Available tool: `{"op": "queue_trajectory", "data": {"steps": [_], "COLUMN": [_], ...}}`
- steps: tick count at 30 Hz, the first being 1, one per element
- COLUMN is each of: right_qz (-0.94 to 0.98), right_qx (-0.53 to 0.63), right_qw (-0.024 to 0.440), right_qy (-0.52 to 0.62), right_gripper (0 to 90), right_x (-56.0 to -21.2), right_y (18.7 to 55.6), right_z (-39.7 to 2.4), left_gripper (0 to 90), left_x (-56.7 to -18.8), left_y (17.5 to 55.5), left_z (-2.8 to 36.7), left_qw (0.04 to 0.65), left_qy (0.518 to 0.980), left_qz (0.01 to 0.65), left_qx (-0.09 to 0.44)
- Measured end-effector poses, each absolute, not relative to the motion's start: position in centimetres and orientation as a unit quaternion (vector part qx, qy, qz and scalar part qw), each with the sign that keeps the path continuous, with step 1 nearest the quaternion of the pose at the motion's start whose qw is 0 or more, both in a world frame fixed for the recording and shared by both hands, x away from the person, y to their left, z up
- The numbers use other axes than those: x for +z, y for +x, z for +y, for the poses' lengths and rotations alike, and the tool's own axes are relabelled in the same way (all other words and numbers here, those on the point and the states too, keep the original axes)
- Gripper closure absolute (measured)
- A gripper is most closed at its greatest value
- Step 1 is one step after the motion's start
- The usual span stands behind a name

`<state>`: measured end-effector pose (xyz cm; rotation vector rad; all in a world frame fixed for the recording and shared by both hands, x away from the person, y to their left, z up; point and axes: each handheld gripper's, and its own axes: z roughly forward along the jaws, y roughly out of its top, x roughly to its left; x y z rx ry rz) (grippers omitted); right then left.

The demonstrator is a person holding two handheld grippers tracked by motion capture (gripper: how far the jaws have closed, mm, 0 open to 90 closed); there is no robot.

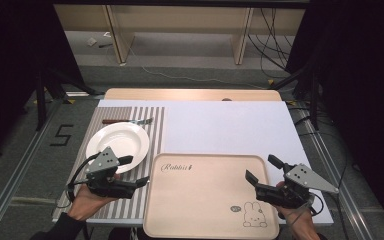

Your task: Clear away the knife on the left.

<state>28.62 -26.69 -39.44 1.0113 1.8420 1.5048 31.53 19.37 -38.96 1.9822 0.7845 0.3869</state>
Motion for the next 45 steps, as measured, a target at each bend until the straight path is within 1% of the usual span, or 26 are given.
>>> {"op": "queue_trajectory", "data": {"steps": [8,9,11,13,14,15,17,21,22,24,30,33,35,38,45], "right_qz": [0.685,0.685,0.686,0.685,0.685,0.685,0.685,0.685,0.686,0.685,0.685,0.686,0.685,0.685,0.686], "right_qx": [0.558,0.559,0.558,0.558,0.558,0.558,0.559,0.560,0.559,0.560,0.560,0.559,0.560,0.560,0.560], "right_qw": [0.275,0.275,0.275,0.275,0.274,0.274,0.275,0.274,0.274,0.275,0.275,0.274,0.274,0.274,0.274], "right_qy": [0.378,0.378,0.379,0.378,0.378,0.378,0.378,0.378,0.377,0.376,0.377,0.377,0.377,0.376,0.375], "right_gripper": [12.9,12.9,12.9,12.9,12.9,12.9,12.9,13.0,13.0,13.0,13.1,13.1,13.1,13.2,13.2], "right_x": [-39.5,-39.5,-39.5,-39.5,-39.5,-39.5,-39.5,-39.5,-39.5,-39.5,-39.4,-39.4,-39.4,-39.4,-39.5], "right_y": [28.6,28.7,28.6,28.6,28.6,28.6,28.6,28.6,28.6,28.6,28.6,28.6,28.6,28.6,28.7], "right_z": [-26.7,-26.7,-26.7,-26.7,-26.7,-26.7,-26.7,-26.7,-26.7,-26.7,-26.7,-26.7,-26.7,-26.7,-26.7], "left_gripper": [16.9,16.9,17.1,17.0,17.0,17.0,17.0,17.5,17.5,17.5,18.1,19.2,19.3,19.8,21.7], "left_x": [-39.0,-39.0,-39.1,-39.2,-39.4,-39.4,-39.6,-40.0,-40.4,-40.7,-41.3,-42.0,-42.1,-42.7,-43.6], "left_y": [31.8,31.8,32.0,32.0,32.1,32.1,32.2,32.5,32.6,32.8,33.0,33.3,33.3,33.6,34.1], "left_z": [20.3,20.3,20.5,20.6,20.7,20.7,21.1,21.7,22.0,22.2,22.9,23.4,23.5,23.9,24.2], "left_qw": [0.412,0.412,0.391,0.381,0.360,0.360,0.338,0.320,0.302,0.292,0.262,0.233,0.230,0.208,0.177], "left_qy": [0.838,0.838,0.849,0.854,0.863,0.863,0.872,0.876,0.881,0.885,0.892,0.901,0.903,0.910,0.920], "left_qz": [0.321,0.321,0.322,0.319,0.319,0.319,0.320,0.329,0.332,0.334,0.339,0.339,0.339,0.339,0.330], "left_qx": [0.157,0.157,0.150,0.152,0.154,0.154,0.152,0.151,0.149,0.142,0.143,0.137,0.132,0.119,0.116]}}
